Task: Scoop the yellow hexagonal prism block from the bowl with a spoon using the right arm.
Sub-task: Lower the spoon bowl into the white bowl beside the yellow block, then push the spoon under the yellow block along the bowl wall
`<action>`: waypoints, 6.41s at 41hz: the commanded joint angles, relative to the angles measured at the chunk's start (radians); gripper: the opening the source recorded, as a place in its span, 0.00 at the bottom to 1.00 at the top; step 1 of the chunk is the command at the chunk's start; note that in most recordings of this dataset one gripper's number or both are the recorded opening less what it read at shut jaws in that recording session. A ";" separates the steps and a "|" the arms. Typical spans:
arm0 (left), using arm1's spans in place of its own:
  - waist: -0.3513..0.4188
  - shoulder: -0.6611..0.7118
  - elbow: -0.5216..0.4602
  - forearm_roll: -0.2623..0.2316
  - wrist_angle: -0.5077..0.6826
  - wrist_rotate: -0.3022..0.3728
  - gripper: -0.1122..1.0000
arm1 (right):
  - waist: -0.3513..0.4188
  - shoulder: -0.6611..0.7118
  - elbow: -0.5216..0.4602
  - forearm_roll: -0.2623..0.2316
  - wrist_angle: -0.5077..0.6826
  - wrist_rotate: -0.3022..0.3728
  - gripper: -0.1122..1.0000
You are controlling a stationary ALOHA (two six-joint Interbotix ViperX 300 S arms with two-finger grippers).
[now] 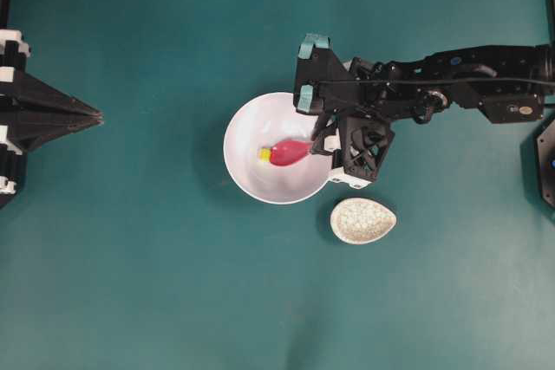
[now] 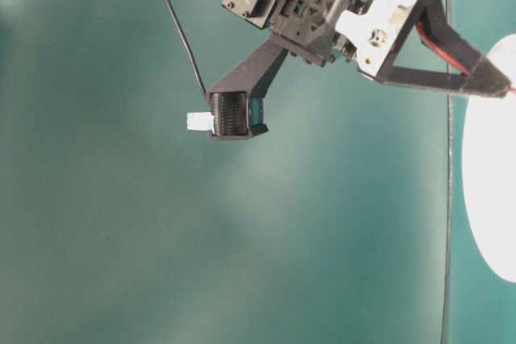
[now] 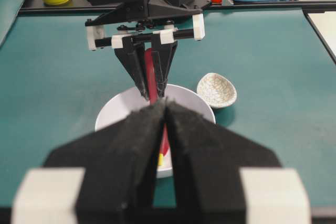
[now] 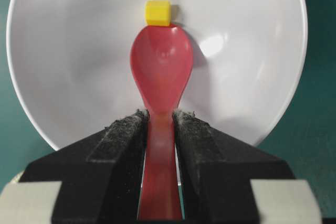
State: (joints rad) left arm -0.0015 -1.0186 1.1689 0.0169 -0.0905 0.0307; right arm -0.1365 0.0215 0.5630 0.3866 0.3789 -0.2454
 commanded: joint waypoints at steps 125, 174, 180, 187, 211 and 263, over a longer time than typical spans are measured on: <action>0.002 0.005 -0.025 0.003 0.017 0.000 0.18 | 0.109 -0.015 0.166 0.038 -0.557 0.006 0.32; 0.002 0.005 -0.025 0.003 0.017 0.000 0.18 | 0.115 -0.014 0.213 0.037 -0.644 0.046 0.32; 0.003 0.005 -0.025 0.003 0.017 0.000 0.18 | 0.115 -0.014 0.213 0.038 -0.643 0.048 0.32; 0.003 0.005 -0.025 0.003 0.017 0.000 0.18 | 0.115 -0.014 0.215 0.037 -0.634 0.048 0.32; 0.003 0.005 -0.025 0.003 0.017 0.002 0.18 | 0.115 0.032 0.216 0.044 -0.618 0.077 0.32; 0.002 0.005 -0.026 0.003 0.020 0.002 0.18 | 0.115 0.041 0.195 0.040 -0.696 0.078 0.32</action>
State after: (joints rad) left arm 0.0000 -1.0186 1.1689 0.0169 -0.0660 0.0307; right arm -0.0230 0.0767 0.7777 0.4280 -0.3037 -0.1687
